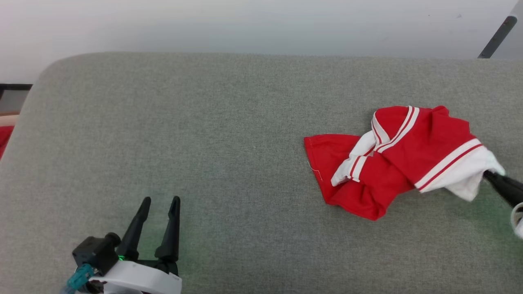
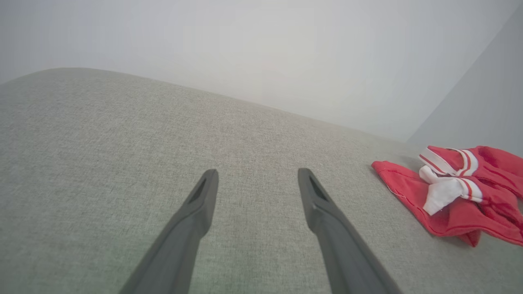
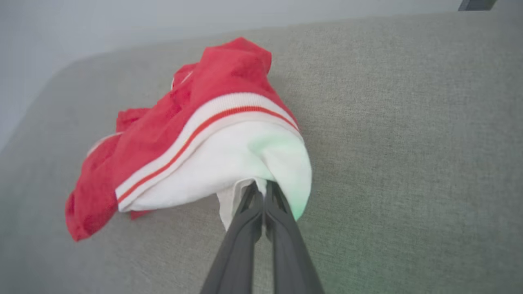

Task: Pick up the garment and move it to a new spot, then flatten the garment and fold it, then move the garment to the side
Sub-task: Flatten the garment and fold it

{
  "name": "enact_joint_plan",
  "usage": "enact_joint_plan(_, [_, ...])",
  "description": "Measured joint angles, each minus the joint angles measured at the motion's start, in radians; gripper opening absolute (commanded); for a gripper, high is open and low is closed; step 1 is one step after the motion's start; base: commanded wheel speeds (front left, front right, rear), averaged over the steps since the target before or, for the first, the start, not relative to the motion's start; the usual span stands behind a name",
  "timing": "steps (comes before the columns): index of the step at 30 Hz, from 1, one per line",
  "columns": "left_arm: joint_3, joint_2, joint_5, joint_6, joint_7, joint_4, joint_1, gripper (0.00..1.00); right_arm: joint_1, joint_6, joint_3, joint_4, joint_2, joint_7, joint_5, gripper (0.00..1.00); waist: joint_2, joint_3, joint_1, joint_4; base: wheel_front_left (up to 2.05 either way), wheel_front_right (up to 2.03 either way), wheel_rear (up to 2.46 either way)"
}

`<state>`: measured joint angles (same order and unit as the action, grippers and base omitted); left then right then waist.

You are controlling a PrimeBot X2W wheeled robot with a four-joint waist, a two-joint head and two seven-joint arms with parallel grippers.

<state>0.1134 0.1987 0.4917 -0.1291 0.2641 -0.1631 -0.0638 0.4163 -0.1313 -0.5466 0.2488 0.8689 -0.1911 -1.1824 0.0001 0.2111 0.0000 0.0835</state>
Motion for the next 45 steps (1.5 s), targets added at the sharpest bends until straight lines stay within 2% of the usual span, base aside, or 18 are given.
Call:
enact_joint_plan(3, [-0.002, 0.006, 0.002, 0.0, 0.0, 0.0, 0.0, 1.0, -0.027, 0.0, 0.09, 0.052, -0.028, 0.023, -0.111, 0.0, 0.0, 0.004, 0.0, 0.0, 0.0, 0.0, 0.0])
enact_joint_plan(6, [-0.002, 0.007, 0.006, 0.0, 0.0, 0.001, 0.0, 1.0, -0.04, 0.0, 0.148, 0.132, -0.03, 0.046, -0.138, 0.0, 0.0, 0.007, 0.0001, 0.0, 0.0, 0.0, 0.0])
enact_joint_plan(16, [0.011, 0.023, 0.01, 0.0, 0.0, 0.003, -0.02, 1.0, 0.029, 0.0, 0.169, 0.404, -0.046, 0.09, 0.079, 0.0, 0.0, 0.028, 0.0, 0.01, 0.0, 0.0, 0.0])
enact_joint_plan(22, [0.011, 0.029, 0.011, 0.0, 0.0, 0.0, -0.026, 1.0, 0.067, 0.0, 0.162, 0.497, -0.1, 0.093, 0.164, 0.0, 0.0, 0.038, 0.0, 0.009, 0.0, 0.0, 0.0])
enact_joint_plan(23, [0.014, 0.032, 0.01, 0.0, 0.0, -0.002, -0.027, 1.0, 0.073, 0.0, 0.163, 0.502, -0.109, 0.097, 0.17, 0.05, 0.0, 0.038, 0.0, 0.006, 0.0, 0.0, 0.0])
enact_joint_plan(24, [0.017, 0.035, 0.01, 0.0, 0.0, -0.002, -0.029, 1.0, 0.077, 0.0, 0.164, 0.508, -0.115, 0.109, 0.185, 0.35, 0.0, 0.038, 0.0, 0.004, 0.0, 0.0, 0.0])
enact_joint_plan(25, [0.02, 0.042, 0.01, 0.0, 0.0, -0.002, -0.033, 1.0, 0.082, 0.0, 0.165, 0.514, -0.119, 0.119, 0.2, 0.83, 0.0, 0.038, 0.0, 0.0, 0.0, 0.0, 0.0])
enact_joint_plan(26, [0.022, 0.05, 0.01, 0.0, 0.0, -0.002, -0.038, 1.0, 0.086, 0.0, 0.168, 0.518, -0.119, 0.132, 0.21, 1.0, 0.0, 0.037, 0.0, -0.004, 0.0, 0.0, 0.0])
enact_joint_plan(30, [0.046, 0.098, 0.027, 0.0, 0.0, 0.011, -0.074, 1.0, 0.089, 0.0, 0.177, 0.512, -0.122, 0.187, 0.246, 1.0, -0.0001, 0.03, 0.0, -0.026, 0.0, 0.0, 0.0])
enact_joint_plan(37, [0.148, 0.263, 0.059, 0.0, -0.039, 0.035, -0.216, 1.0, 0.06, 0.0, 0.212, 0.395, -0.13, 0.329, 0.277, 1.0, 0.0, 0.014, 0.0, -0.087, 0.0, 0.0, 0.0])
enact_joint_plan(41, [0.229, 0.34, 0.127, 0.0, -0.126, 0.06, -0.347, 1.0, 0.019, 0.0, 0.239, 0.287, -0.153, 0.389, 0.278, 1.0, 0.0, 0.007, 0.0, -0.132, 0.0, 0.0, 0.0])
enact_joint_plan(45, [0.33, 0.377, 0.244, 0.0, -0.259, 0.074, -0.502, 1.0, -0.054, 0.0, 0.24, 0.129, -0.201, 0.413, 0.27, 1.0, 0.0, 0.004, 0.0001, -0.179, 0.0, 0.0, 0.0])
